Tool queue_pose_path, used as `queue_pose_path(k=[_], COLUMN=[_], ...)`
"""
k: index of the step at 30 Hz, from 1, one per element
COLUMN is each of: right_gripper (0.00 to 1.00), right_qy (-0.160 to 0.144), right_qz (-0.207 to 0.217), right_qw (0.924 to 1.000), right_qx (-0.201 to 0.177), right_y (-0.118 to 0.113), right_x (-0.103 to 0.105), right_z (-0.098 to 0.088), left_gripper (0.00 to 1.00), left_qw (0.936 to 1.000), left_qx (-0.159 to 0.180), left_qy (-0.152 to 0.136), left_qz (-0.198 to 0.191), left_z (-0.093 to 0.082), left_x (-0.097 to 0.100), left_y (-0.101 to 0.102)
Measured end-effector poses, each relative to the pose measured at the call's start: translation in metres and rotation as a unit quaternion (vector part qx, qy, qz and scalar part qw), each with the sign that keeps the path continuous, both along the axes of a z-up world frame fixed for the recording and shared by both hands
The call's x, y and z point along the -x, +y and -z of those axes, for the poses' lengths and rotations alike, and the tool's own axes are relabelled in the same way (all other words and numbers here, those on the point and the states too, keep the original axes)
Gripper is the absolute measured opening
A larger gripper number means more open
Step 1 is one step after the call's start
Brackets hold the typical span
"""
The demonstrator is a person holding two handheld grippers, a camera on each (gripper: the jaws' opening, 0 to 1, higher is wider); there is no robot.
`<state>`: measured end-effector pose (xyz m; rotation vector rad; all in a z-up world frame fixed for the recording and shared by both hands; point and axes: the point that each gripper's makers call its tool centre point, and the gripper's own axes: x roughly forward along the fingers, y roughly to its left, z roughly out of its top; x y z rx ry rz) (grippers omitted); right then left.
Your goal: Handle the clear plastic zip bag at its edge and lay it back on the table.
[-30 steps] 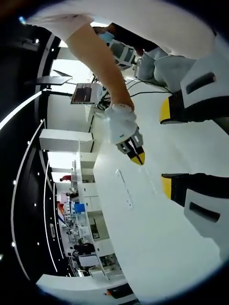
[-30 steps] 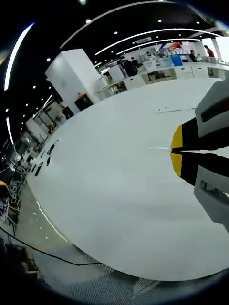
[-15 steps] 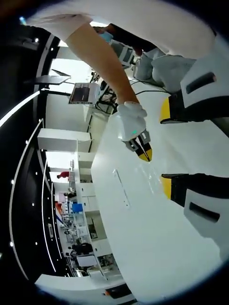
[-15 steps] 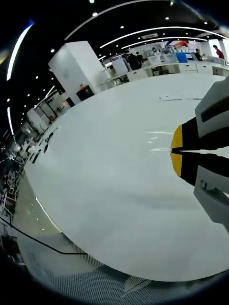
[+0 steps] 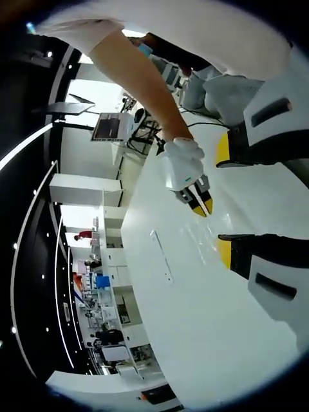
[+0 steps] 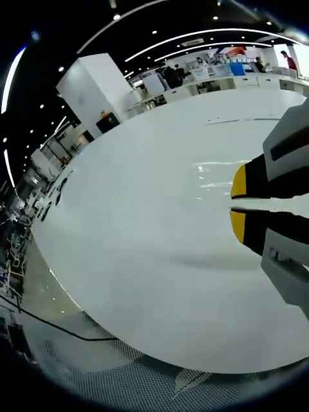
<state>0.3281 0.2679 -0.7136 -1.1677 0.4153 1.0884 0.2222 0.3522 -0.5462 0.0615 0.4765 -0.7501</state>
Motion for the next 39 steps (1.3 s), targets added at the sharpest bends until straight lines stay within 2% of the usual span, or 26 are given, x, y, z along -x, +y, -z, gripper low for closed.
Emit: queue_pose_path(k=[12, 26, 39], right_gripper=[0.14, 0.18, 0.19], right_qy=[0.026, 0.042, 0.050], right_qz=[0.014, 0.018, 0.021], right_qw=[0.9996, 0.9989, 0.9985], right_qx=[-0.005, -0.004, -0.009], right_y=[-0.003, -0.006, -0.007], right_x=[0.011, 0.021, 0.026], right_z=[0.009, 0.017, 0.016], left_gripper=[0.39, 0.39, 0.39], left_qw=[1.0000, 1.0000, 1.0000], left_qx=[0.002, 0.003, 0.005], left_qy=[0.000, -0.001, -0.002], left_qz=[-0.001, -0.001, -0.004], left_z=[0.002, 0.000, 0.001], left_x=[0.002, 0.006, 0.010], left_y=[0.001, -0.002, -0.001])
